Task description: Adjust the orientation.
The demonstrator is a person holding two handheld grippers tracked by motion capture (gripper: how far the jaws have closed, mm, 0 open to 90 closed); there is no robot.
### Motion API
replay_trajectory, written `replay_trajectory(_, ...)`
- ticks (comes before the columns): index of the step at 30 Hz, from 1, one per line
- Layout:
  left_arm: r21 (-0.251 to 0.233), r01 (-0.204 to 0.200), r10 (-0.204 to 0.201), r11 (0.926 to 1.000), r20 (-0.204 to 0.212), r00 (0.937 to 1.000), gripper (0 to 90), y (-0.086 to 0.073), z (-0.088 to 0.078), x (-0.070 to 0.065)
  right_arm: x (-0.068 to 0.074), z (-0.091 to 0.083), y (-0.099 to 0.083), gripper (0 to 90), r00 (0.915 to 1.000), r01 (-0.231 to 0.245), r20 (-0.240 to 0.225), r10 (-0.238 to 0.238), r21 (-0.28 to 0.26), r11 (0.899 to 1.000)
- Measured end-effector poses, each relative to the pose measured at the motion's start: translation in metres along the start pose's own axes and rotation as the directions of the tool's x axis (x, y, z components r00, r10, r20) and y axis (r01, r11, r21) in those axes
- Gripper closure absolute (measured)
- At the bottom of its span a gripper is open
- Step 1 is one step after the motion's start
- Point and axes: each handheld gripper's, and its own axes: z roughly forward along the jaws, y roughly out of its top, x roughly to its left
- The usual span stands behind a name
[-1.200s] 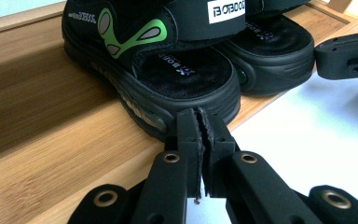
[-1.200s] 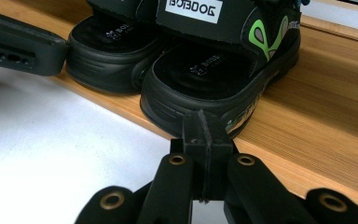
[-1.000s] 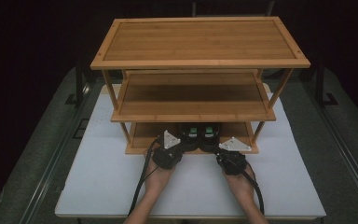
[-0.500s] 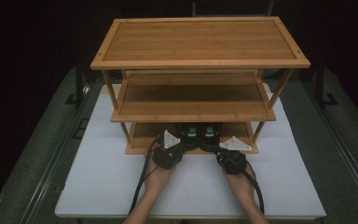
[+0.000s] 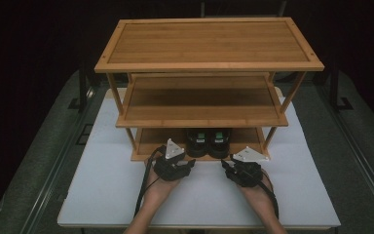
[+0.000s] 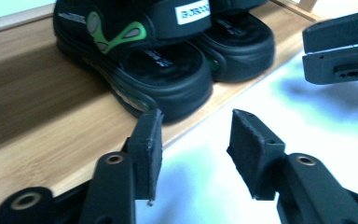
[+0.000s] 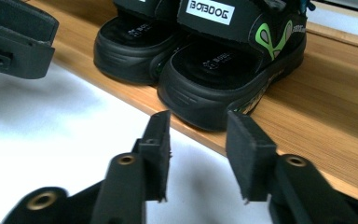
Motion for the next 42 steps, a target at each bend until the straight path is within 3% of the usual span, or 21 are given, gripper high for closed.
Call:
replay_trajectory(6,-0.006,-0.009,0.009,0.9999,0.036,0.9993,44.6,-0.005,-0.007,-0.003,-0.004,-0.008,-0.006,45.0,0.9979,0.004,-0.065,-0.004,-0.002,1.000)
replay_trajectory(15,-0.021,-0.005,0.007,0.9998,0.076,0.9971,28.5,-0.014,-0.016,-0.003,-0.014,-0.020,-0.017,38.5,0.9900,-0.005,-0.141,0.008,0.022,1.000)
replay_trajectory(27,-0.016,-0.027,0.028,0.9995,0.092,0.9954,22.2,-0.019,-0.027,-0.001,-0.032,-0.038,-0.036,37.9,0.9885,-0.028,-0.147,0.032,0.034,0.999)
replay_trajectory(42,-0.018,-0.021,0.023,0.9996,0.119,0.9926,20.2,-0.028,-0.040,0.005,-0.040,-0.055,-0.048,35.7,0.9850,-0.033,-0.168,0.039,0.042,0.999)
